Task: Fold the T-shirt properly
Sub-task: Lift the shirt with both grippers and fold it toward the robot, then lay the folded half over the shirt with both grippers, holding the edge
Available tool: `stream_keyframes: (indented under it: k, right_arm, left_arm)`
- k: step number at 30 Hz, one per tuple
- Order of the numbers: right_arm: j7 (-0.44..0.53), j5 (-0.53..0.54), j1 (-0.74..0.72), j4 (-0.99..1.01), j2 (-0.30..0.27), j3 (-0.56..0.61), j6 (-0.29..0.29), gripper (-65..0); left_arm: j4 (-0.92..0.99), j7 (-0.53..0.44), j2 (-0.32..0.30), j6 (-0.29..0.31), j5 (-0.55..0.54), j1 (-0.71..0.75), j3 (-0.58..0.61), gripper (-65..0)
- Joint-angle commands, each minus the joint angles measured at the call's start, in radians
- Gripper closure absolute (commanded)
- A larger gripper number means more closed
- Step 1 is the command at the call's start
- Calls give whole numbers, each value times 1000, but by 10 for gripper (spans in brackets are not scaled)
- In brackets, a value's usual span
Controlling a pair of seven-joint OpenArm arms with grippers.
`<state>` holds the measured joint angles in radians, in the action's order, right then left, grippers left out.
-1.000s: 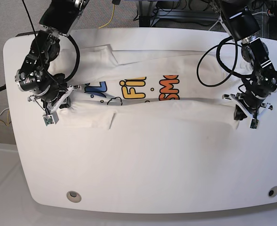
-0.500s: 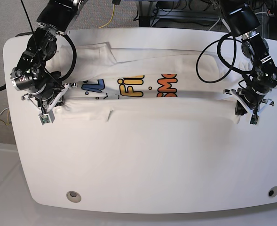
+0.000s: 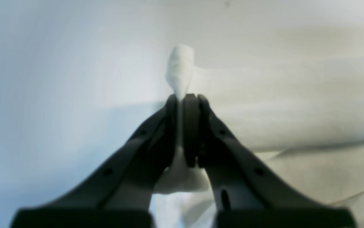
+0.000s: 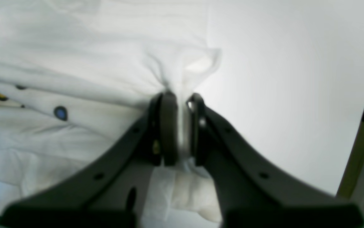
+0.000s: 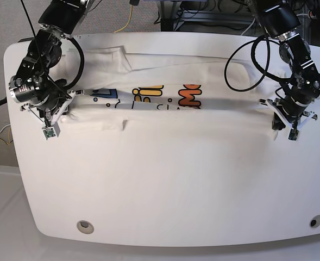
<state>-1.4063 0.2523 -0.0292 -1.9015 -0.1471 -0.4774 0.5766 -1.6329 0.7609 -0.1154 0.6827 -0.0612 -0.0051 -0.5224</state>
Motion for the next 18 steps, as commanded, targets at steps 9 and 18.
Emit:
stream_keyframes:
  k: [9,18]
  right_arm:
    - [10,0,54,-40,-35,-1,1,-69]
    - [10,5,105,-40,-38,-1,1,-69]
  left_arm:
    - [-34,39,-40,-1,-10,-8,-2,-29]
    - [-80,41,-37,-1,-9,29,0,-29]
